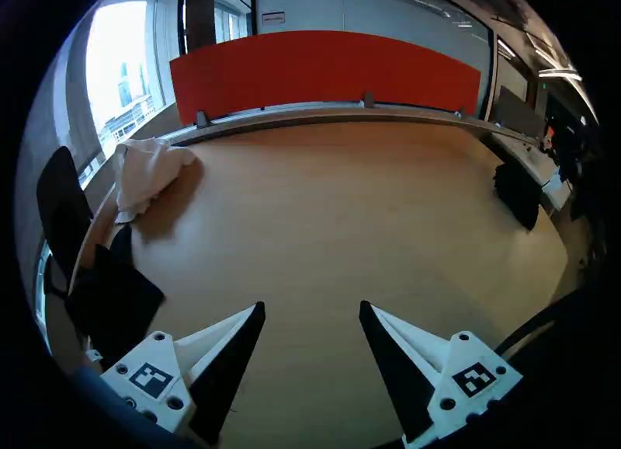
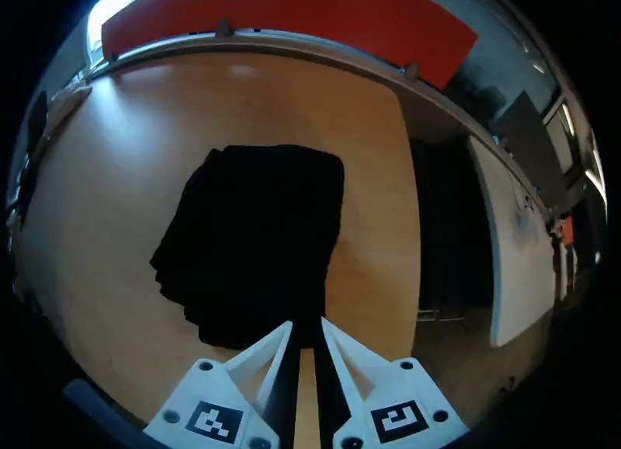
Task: Fold towel
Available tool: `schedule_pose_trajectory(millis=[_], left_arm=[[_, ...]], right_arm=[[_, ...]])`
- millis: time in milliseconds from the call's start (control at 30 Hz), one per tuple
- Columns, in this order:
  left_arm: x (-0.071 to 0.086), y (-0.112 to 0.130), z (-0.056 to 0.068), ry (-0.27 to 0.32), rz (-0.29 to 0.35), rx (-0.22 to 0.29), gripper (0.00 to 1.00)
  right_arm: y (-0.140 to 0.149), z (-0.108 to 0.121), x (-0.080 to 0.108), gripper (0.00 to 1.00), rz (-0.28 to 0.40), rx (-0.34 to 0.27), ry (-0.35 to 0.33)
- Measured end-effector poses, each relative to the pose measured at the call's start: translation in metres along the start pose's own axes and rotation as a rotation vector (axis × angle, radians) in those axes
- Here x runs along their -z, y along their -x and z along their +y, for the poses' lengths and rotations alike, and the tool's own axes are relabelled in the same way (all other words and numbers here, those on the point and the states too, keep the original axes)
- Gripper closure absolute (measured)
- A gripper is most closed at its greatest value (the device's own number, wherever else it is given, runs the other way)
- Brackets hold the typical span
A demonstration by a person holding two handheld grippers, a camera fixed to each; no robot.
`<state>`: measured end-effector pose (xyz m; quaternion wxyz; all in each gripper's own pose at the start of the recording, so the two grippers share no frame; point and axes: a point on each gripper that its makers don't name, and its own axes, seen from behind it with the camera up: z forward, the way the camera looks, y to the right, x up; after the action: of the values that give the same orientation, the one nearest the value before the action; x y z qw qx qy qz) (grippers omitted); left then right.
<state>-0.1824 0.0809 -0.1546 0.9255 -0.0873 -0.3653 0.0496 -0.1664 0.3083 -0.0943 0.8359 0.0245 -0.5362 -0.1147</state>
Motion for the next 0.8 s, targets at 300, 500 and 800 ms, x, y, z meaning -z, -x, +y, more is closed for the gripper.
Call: schedule_pose_trajectory(millis=[300, 500, 800], left_arm=[[0.0005, 0.0000, 0.0013, 0.003, -0.005, -0.009, 0.10], [0.0002, -0.0006, 0.0004, 0.002, -0.005, -0.006, 0.10], [-0.0010, -0.0030, 0.0010, 0.007, 0.000, -0.005, 0.10]], right_arm=[[0.0042, 0.0042, -0.0053, 0.89, -0.005, -0.013, 0.017], [0.0047, 0.0036, -0.0059, 0.84, -0.001, -0.017, 0.021], [0.0091, -0.0021, -0.0061, 0.46, 0.014, -0.038, 0.026]])
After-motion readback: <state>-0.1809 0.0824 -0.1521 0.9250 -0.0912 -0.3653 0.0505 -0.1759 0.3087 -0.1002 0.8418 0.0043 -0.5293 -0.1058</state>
